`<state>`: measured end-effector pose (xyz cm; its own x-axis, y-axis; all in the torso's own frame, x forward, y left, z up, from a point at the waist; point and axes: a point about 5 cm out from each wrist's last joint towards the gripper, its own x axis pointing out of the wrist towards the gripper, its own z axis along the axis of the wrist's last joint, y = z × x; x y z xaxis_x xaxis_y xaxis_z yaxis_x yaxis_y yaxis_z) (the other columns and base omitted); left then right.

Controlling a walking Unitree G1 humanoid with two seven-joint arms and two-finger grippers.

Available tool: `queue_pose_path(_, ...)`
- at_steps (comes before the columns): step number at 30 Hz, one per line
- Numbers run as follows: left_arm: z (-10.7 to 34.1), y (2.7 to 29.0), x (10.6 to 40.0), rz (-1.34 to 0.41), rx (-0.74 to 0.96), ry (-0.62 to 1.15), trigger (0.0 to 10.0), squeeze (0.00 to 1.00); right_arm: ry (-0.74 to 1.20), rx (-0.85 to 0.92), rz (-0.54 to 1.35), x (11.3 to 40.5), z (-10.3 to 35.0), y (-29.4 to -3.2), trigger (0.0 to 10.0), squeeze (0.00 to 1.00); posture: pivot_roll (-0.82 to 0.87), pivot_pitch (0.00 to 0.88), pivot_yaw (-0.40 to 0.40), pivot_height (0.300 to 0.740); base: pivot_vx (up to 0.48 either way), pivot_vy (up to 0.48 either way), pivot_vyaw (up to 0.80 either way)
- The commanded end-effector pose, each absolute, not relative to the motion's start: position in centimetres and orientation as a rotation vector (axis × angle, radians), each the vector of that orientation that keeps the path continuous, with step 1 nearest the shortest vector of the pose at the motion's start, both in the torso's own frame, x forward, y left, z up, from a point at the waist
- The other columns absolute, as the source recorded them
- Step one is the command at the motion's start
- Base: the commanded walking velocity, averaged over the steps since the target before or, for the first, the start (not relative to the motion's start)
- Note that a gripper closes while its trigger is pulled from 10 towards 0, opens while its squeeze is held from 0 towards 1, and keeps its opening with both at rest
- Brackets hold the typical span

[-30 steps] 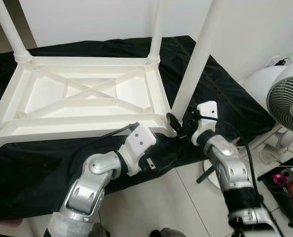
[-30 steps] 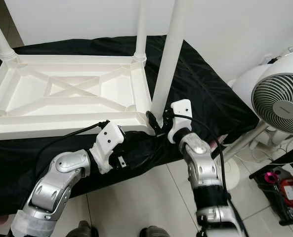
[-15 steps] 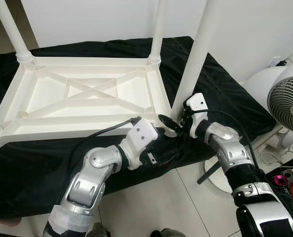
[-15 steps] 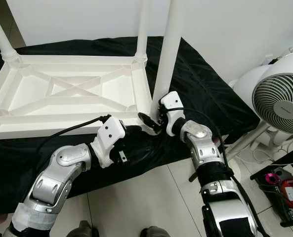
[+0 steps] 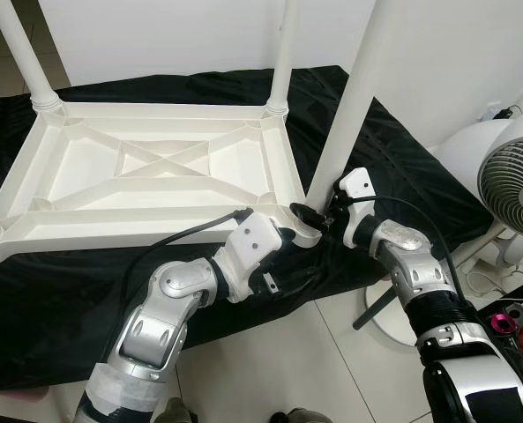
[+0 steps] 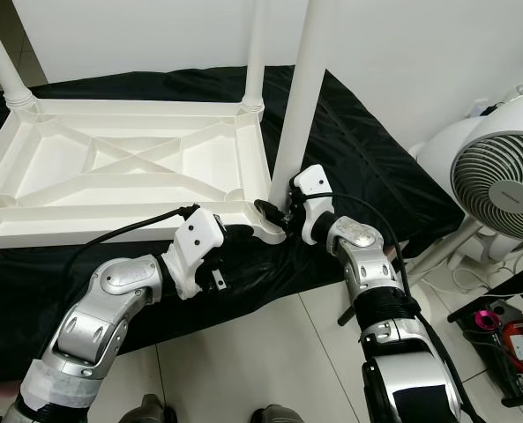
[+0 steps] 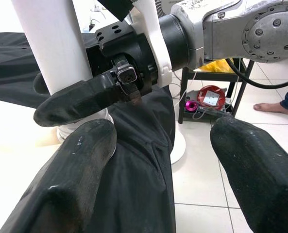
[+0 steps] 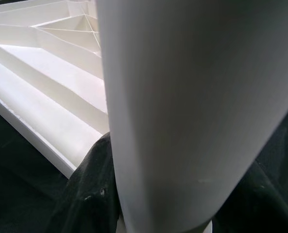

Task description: Building children table

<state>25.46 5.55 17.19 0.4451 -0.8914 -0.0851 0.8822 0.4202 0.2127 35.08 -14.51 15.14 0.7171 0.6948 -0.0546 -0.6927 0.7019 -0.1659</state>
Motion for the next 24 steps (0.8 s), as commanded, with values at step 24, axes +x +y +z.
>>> queue_pose_path(24,17.1,7.4,26.8,-0.949,0.231,-0.037,10.0,0.0,0.052,0.014,-0.037,32.2,13.1,-11.3,10.0,0.0,-0.03,0.053,-0.038,0.74,0.0,0.0,0.0)
